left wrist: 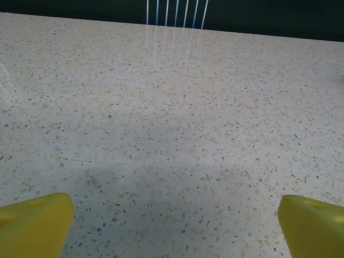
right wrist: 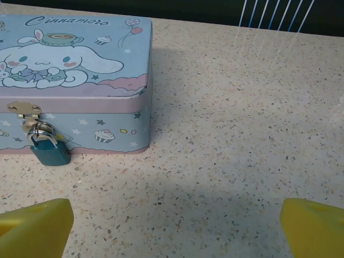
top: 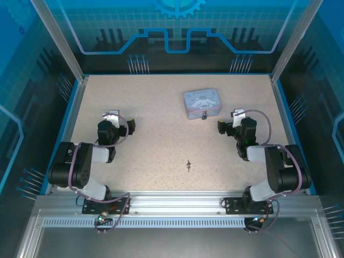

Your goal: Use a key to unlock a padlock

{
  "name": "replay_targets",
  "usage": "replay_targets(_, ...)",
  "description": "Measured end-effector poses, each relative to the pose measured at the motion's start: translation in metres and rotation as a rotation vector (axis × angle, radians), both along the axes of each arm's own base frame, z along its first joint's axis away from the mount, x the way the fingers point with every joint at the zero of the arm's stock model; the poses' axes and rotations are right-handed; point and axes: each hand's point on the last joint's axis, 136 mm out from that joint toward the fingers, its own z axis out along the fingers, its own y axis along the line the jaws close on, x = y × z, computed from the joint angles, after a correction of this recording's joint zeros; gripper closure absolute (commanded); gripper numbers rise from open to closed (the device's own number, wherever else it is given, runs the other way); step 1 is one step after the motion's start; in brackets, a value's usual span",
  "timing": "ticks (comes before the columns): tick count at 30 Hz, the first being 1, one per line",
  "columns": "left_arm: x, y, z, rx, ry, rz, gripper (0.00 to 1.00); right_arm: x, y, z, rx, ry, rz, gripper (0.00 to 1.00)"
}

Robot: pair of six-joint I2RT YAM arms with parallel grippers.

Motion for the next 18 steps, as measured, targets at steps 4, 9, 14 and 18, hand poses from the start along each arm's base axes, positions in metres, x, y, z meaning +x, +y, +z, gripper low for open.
replay_targets(4, 0.0000, 0.0000, 0.0000, 0.000, 0.000, 0.000, 0.01, 0.0002, 0.0000, 0.0003, 0.000, -0.001, 0.000, 0.00)
replay_targets(9, 0.0000, -0.0001, 0.0000, 0.000, 0.000, 0.000, 0.01, 0.0002, 0.0002, 0.0003, 0.004, -0.001, 0.005, 0.00)
replay_targets(14, 0.0000, -0.0001, 0.0000, 0.000, 0.000, 0.000, 0.01, 0.0001, 0.0001, 0.0004, 0.014, 0.000, 0.016, 0.00)
replay_targets(18, 0.0001, 0.0001, 0.0006, 0.000, -0.003, 0.001, 0.01, -0.0001, 0.0018, 0.0005, 0.019, 0.000, 0.026, 0.00)
